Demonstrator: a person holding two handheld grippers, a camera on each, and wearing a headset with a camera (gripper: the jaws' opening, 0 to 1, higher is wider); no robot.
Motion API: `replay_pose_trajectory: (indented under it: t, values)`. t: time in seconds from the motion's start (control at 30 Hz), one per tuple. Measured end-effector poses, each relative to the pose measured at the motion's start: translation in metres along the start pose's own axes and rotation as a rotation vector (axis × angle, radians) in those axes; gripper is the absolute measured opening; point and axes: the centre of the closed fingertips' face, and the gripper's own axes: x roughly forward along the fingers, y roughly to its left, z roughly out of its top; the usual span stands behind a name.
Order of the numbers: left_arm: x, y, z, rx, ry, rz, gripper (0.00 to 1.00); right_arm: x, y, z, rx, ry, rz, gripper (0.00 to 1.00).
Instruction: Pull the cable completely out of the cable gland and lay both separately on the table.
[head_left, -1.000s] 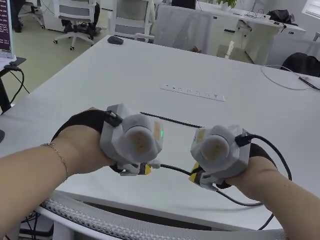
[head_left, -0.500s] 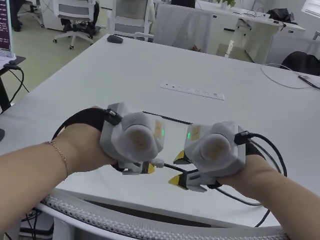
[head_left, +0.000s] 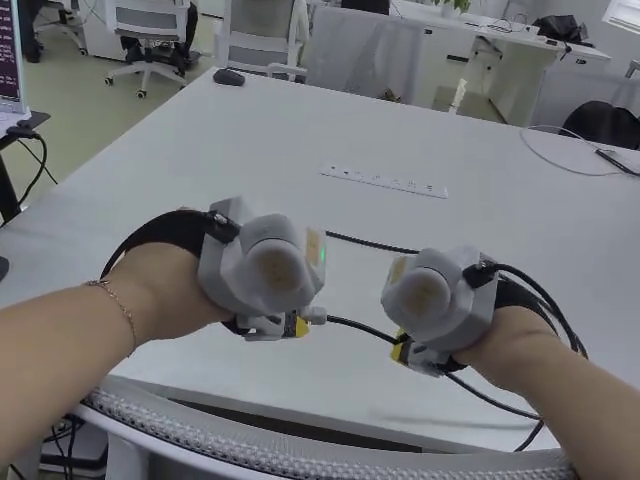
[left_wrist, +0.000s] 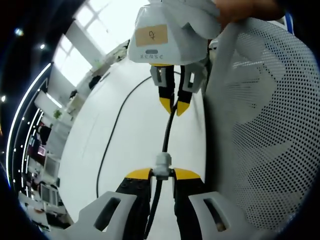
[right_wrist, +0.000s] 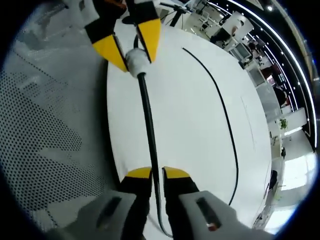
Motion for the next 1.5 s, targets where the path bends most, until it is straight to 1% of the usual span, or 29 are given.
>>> replay_pose_trajectory:
  t: [0.03, 0.1, 0.13, 0.17, 0.2, 0.27, 0.33, 0.37, 0.4, 0.43, 0.5, 0.53, 0.63, 0.7, 0.77, 0.8, 0.93, 0.97, 1.03, 1.1, 1.17, 1.2, 1.23, 1.27, 1.3, 1.4, 1.43, 1.47, 1.5]
  values:
    - [0.0, -0.001, 0.0, 0.0, 0.0, -0.001, 0.16, -0.002, 0.001, 0.009, 0.004, -0.048, -0.002, 0.17]
    - [0.001, -0.001, 0.0, 0.008, 0.004, -0.003, 0.16, -0.004, 0.006, 0.027, -0.004, -0.126, 0.018, 0.24]
    - [0.001, -0.002, 0.0, 0.01, 0.003, -0.004, 0.16, -0.008, 0.011, 0.043, -0.04, -0.19, 0.033, 0.25]
    - [0.001, -0.002, 0.001, 0.01, 0.0, -0.005, 0.16, -0.011, 0.015, 0.054, -0.068, -0.232, 0.039, 0.26]
    - [0.0, -0.002, 0.002, 0.013, -0.007, -0.007, 0.16, -0.016, 0.018, 0.068, -0.1, -0.29, 0.038, 0.28]
    - [-0.001, -0.006, 0.008, 0.025, -0.035, -0.022, 0.16, -0.024, 0.025, 0.083, -0.124, -0.36, 0.052, 0.27]
    - [-0.002, -0.012, 0.016, 0.03, -0.066, -0.04, 0.16, -0.03, 0.03, 0.093, -0.124, -0.42, 0.073, 0.2]
    - [-0.002, -0.012, 0.016, 0.031, -0.066, -0.04, 0.16, -0.03, 0.03, 0.093, -0.125, -0.422, 0.073, 0.14]
    - [0.0, -0.012, 0.016, 0.041, -0.062, -0.041, 0.16, -0.03, 0.029, 0.089, -0.129, -0.41, 0.071, 0.05]
    - [0.0, -0.011, 0.016, 0.05, -0.062, -0.037, 0.16, -0.027, 0.029, 0.087, -0.132, -0.404, 0.072, 0.05]
    - [-0.001, -0.006, 0.01, 0.028, -0.043, -0.028, 0.16, -0.018, 0.022, 0.071, -0.105, -0.316, 0.054, 0.04]
    - [-0.002, -0.003, 0.008, 0.021, -0.041, -0.017, 0.16, -0.015, 0.017, 0.062, -0.098, -0.273, 0.033, 0.04]
    - [-0.005, 0.002, 0.009, -0.006, -0.051, 0.002, 0.16, -0.01, 0.005, 0.041, -0.055, -0.184, -0.007, 0.04]
    - [-0.004, 0.002, 0.009, -0.003, -0.046, 0.008, 0.16, -0.005, 0.001, 0.025, -0.027, -0.111, -0.013, 0.04]
    - [-0.003, 0.002, 0.007, 0.0, -0.037, 0.011, 0.16, -0.002, 0.003, 0.012, -0.005, -0.051, 0.006, 0.05]
    - [-0.003, 0.002, 0.007, -0.001, -0.038, 0.01, 0.16, -0.001, 0.004, 0.015, -0.015, -0.069, 0.009, 0.07]
    - [-0.003, 0.002, 0.008, 0.001, -0.038, 0.009, 0.16, -0.013, 0.014, 0.054, 0.005, -0.255, 0.051, 0.22]
    - [-0.003, 0.002, 0.008, 0.001, -0.039, 0.008, 0.16, -0.018, 0.015, 0.066, -0.02, -0.309, 0.05, 0.24]
    - [-0.003, 0.001, 0.009, 0.004, -0.044, 0.006, 0.16, -0.025, 0.014, 0.081, -0.074, -0.373, 0.026, 0.26]
    - [-0.003, -0.001, 0.012, 0.013, -0.055, -0.002, 0.16, -0.029, 0.019, 0.089, -0.101, -0.404, 0.03, 0.24]
    - [-0.003, -0.003, 0.013, 0.019, -0.06, -0.011, 0.16, -0.031, 0.023, 0.091, -0.114, -0.418, 0.04, 0.19]
    - [-0.002, -0.004, 0.014, 0.023, -0.063, -0.014, 0.16, -0.03, 0.022, 0.09, -0.117, -0.413, 0.037, 0.15]
    - [-0.002, -0.005, 0.014, 0.024, -0.065, -0.016, 0.16, -0.029, 0.021, 0.089, -0.125, -0.401, 0.033, 0.08]
    - [-0.002, -0.004, 0.015, 0.022, -0.067, -0.015, 0.16, -0.029, 0.021, 0.087, -0.124, -0.398, 0.036, 0.05]
    - [-0.002, -0.003, 0.015, 0.018, -0.07, -0.013, 0.16, -0.029, 0.02, 0.086, -0.106, -0.399, 0.042, 0.04]
    - [-0.003, 0.001, 0.013, 0.009, -0.064, 0.003, 0.16, -0.027, 0.014, 0.081, -0.082, -0.378, 0.025, 0.04]
    - [-0.003, 0.003, 0.012, 0.001, -0.061, 0.007, 0.16, -0.024, 0.011, 0.075, -0.075, -0.352, 0.017, 0.04]
    - [-0.003, 0.004, 0.01, -0.004, -0.056, 0.013, 0.16, -0.02, 0.007, 0.065, -0.069, -0.296, -0.004, 0.04]
    - [-0.004, 0.005, 0.01, -0.003, -0.053, 0.021, 0.16, -0.017, 0.005, 0.058, -0.063, -0.259, -0.012, 0.04]
